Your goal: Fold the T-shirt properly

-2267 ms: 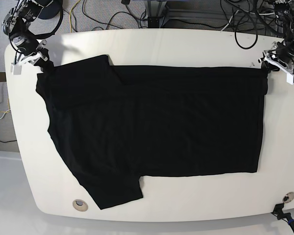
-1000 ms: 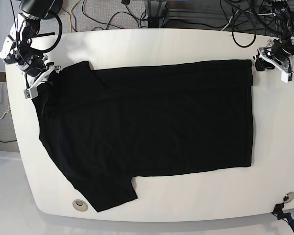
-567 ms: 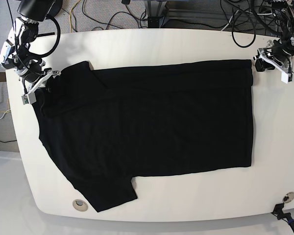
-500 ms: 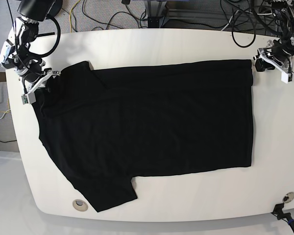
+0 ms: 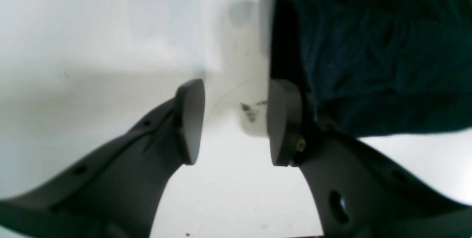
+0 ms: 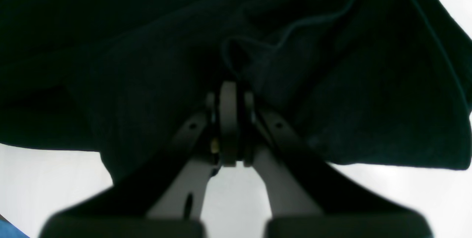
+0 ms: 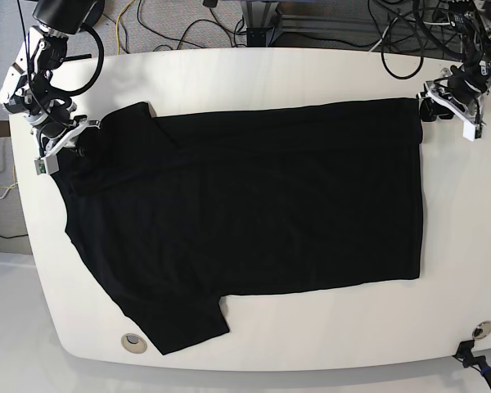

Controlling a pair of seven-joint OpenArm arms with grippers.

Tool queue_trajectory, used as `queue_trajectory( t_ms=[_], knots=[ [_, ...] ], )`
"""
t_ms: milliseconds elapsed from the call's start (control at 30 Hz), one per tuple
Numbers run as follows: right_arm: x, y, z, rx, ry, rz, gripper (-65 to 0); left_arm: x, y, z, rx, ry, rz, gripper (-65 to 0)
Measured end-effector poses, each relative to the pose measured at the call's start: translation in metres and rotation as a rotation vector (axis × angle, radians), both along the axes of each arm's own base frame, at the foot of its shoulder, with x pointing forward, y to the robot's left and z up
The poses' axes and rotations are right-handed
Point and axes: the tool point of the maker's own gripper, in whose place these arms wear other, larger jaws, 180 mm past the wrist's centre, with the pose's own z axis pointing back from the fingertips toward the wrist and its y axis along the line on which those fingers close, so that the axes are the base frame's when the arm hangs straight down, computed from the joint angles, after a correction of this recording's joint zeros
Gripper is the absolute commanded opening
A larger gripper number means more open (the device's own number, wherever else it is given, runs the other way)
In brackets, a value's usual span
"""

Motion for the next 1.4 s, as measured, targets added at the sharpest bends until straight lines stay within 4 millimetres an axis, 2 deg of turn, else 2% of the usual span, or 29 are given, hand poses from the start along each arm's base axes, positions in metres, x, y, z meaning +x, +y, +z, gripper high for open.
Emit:
queue_trajectory(
  t_ms=[167, 300, 400, 467, 533, 633, 700, 833, 967, 1033, 1133, 1300, 1333, 1400],
  knots=[
    [0.0, 0.0, 0.0, 0.0, -0.001, 0.0, -63.0, 0.014, -0.01, 0.025, 0.045, -0.074, -0.087, -37.8],
    [0.0, 0.0, 0.0, 0.0, -0.001, 0.0, -63.0, 0.018, -0.013, 0.036, 0.069, -0.099, -0.108, -37.8],
    [0.0, 0.0, 0.0, 0.0, -0.001, 0.0, -63.0, 0.024, -0.023, 0.047, 0.08, -0.143, -0.186, -37.8],
    [0.0, 0.0, 0.0, 0.0, -0.001, 0.0, -63.0, 0.024, -0.028, 0.047, 0.08, -0.15, -0.219, -36.9],
    [0.0, 0.0, 0.0, 0.0, -0.001, 0.0, -63.0, 0.023, -0.033, 0.043, 0.079, -0.137, -0.245, -29.4],
    [0.0, 0.0, 0.0, 0.0, -0.001, 0.0, -63.0, 0.021, -0.044, 0.039, 0.06, -0.131, -0.279, -12.4],
    [0.0, 0.0, 0.0, 0.0, -0.001, 0.0, -63.0, 0.021, -0.044, 0.039, 0.06, -0.132, -0.278, -7.9],
    [0.0, 0.001, 0.0, 0.004, -0.003, -0.002, -63.0, 0.018, -0.049, 0.034, 0.046, -0.12, -0.282, -8.0],
    [0.0, 0.001, 0.0, 0.004, -0.001, -0.002, -63.0, 0.001, -0.04, 0.007, 0.064, 0.001, -0.268, -8.0],
    [0.0, 0.002, -0.001, 0.005, -0.002, -0.002, -63.0, -0.004, -0.042, -0.001, 0.084, 0.038, -0.29, -8.0],
    [-0.001, 0.002, -0.001, 0.006, 0.0, -0.002, -63.0, -0.004, -0.051, -0.004, 0.076, 0.036, -0.305, -8.0],
    [-0.001, 0.002, -0.001, 0.006, 0.001, -0.004, -63.0, -0.005, -0.051, -0.006, 0.069, 0.038, -0.3, -8.0],
    [-0.002, 0.002, -0.001, 0.006, 0.001, -0.004, -63.0, -0.003, -0.051, -0.008, 0.062, 0.028, -0.291, -9.0],
    [-0.001, 0.002, -0.001, 0.006, 0.001, -0.004, -63.0, -0.001, -0.05, -0.011, 0.041, 0.018, -0.28, -16.0]
  ],
)
